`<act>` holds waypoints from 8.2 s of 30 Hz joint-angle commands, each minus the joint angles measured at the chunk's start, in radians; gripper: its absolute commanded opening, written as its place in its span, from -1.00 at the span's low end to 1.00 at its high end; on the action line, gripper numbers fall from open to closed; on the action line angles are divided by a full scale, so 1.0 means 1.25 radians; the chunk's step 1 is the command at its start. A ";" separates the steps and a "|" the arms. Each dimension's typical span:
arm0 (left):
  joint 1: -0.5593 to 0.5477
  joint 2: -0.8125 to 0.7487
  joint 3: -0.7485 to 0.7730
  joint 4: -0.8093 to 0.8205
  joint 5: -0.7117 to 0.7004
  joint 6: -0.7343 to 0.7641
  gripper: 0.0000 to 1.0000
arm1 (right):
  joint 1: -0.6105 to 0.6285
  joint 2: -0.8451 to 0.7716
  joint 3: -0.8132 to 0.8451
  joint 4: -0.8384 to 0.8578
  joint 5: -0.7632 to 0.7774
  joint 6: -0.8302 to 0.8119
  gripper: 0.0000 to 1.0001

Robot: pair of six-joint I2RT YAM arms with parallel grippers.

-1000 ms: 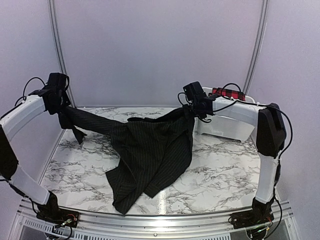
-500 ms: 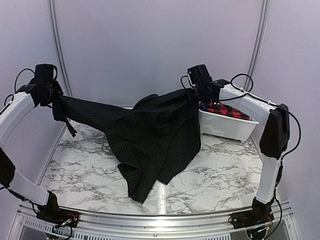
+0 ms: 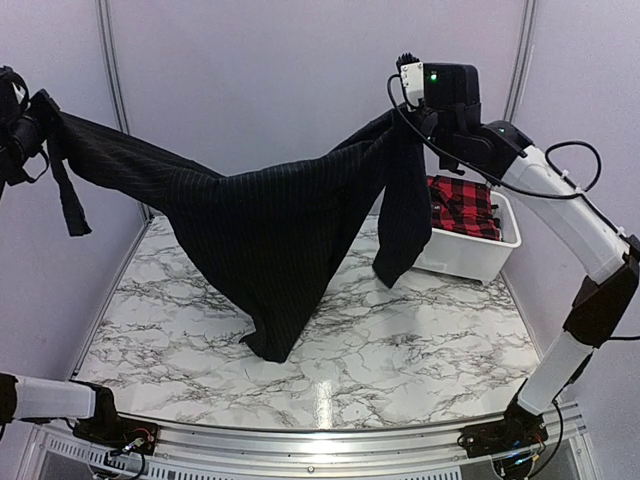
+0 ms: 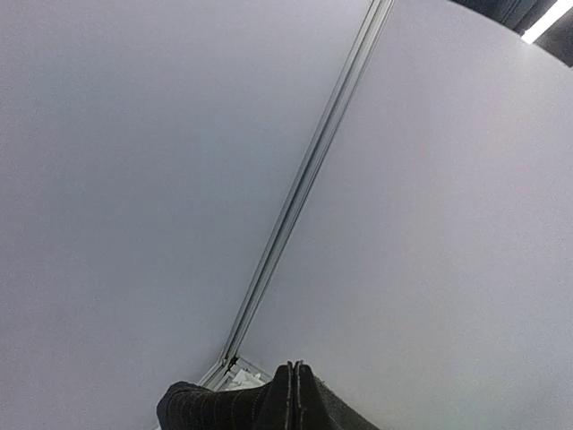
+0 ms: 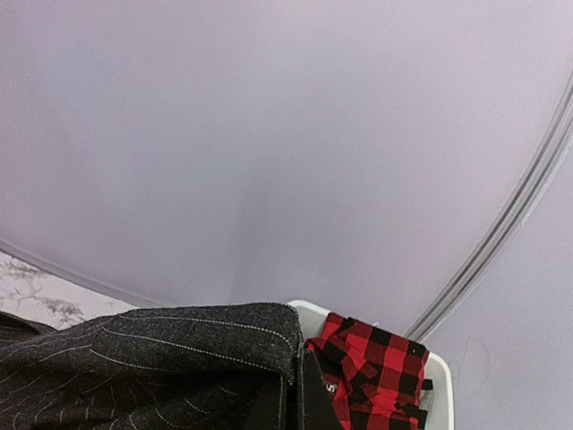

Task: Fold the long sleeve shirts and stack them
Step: Flatten out the crumpled shirt at the center of the board, then pick up the flattened shirt from the center of the board.

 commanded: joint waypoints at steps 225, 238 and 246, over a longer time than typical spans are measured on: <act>-0.871 -0.184 -1.021 -0.007 0.228 -0.658 0.56 | -0.015 -0.362 -1.213 0.426 -0.649 0.466 0.29; -0.963 -0.131 -1.037 0.003 0.228 -0.708 0.59 | -0.003 -0.312 -1.202 0.387 -0.665 0.474 0.10; -0.963 -0.062 -1.018 0.061 0.242 -0.674 0.49 | -0.003 -0.295 -1.182 0.352 -0.604 0.486 0.06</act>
